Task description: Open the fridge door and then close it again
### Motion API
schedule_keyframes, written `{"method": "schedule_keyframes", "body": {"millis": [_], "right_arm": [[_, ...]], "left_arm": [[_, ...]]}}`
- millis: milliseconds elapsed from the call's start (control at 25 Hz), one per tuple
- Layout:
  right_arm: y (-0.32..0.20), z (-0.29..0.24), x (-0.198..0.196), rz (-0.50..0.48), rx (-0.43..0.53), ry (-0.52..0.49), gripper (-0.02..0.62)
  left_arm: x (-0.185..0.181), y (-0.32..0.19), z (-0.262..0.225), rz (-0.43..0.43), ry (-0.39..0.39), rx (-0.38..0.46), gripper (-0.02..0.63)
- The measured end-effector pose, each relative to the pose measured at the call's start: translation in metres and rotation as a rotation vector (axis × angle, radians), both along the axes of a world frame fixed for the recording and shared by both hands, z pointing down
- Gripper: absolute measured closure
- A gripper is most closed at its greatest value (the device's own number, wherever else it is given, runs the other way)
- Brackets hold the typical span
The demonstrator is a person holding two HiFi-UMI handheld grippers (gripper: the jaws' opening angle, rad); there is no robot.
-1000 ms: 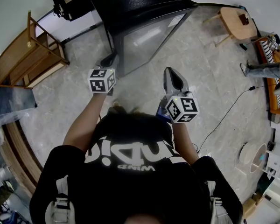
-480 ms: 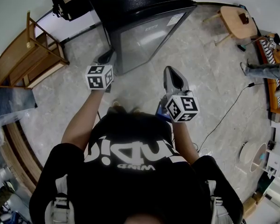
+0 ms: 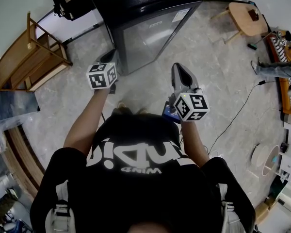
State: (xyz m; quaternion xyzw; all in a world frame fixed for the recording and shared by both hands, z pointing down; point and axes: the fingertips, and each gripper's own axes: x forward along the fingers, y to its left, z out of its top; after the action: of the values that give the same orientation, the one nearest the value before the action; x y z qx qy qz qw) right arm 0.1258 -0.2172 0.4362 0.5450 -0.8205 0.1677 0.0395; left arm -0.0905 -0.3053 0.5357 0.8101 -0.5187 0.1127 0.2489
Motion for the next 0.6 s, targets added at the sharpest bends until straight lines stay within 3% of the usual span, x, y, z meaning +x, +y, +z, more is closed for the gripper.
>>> {"method": "schedule_keyframes", "body": {"millis": [240,600], "right_arm": [[0.004,-0.005,0.012,0.019,0.015,-0.010,0.597],[0.019,-0.013,0.013,-0.010,0.039,-0.019,0.597]], "left_arm": [[-0.003,0.019,-0.020,0.012,0.036,0.021,0.604],[0.006,0.056,-0.078,0.098,0.045,0.136,0.604]]}}
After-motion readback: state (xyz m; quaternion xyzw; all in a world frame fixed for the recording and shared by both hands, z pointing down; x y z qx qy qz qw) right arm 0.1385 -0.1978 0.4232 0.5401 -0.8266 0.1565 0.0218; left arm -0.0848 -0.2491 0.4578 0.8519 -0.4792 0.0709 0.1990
